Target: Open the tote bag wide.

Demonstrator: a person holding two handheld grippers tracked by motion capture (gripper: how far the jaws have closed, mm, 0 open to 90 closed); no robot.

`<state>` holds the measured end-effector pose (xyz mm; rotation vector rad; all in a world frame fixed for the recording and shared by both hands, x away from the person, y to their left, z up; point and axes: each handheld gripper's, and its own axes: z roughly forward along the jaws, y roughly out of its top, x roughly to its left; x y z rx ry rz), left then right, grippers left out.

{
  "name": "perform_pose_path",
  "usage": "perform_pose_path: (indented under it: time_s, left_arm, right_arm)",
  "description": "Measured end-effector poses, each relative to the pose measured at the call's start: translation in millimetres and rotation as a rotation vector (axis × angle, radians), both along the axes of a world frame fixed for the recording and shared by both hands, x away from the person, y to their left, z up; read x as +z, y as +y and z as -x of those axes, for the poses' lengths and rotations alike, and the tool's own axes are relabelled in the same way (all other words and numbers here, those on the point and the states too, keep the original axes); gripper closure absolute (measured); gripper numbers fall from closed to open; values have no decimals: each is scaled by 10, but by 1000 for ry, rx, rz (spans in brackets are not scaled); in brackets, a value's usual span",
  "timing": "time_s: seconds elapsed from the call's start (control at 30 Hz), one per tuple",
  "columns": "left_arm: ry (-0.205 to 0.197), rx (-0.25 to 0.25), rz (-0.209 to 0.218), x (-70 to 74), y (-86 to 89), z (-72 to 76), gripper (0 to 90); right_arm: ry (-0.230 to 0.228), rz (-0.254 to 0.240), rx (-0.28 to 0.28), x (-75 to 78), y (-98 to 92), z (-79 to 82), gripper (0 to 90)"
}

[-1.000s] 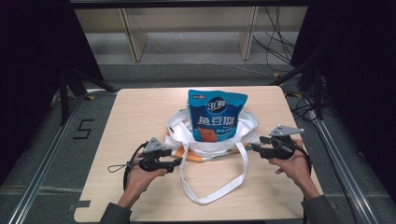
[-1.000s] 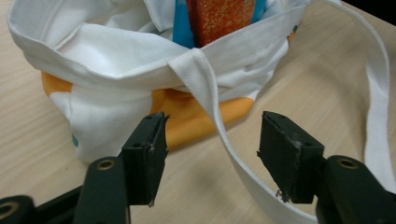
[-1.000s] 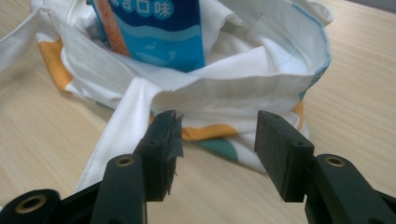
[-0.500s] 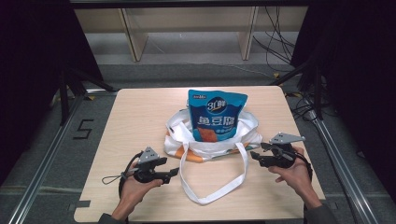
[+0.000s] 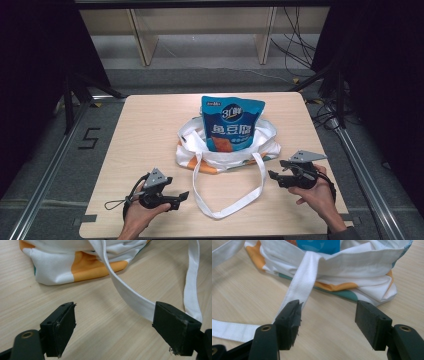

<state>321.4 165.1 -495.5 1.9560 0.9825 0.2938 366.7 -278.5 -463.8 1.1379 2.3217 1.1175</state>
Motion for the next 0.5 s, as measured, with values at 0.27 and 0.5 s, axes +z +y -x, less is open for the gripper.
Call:
perform_pose_path:
  time_s: [0.27,0.5]
  left_arm:
    - [-12,5,-7,-14,50,112,170]
    - [-7,-14,-27,-26,26,212,167]
  right_arm:
    - [9,10,8,-69,19,183,360]
    - [22,4,13,-125,17,344,338]
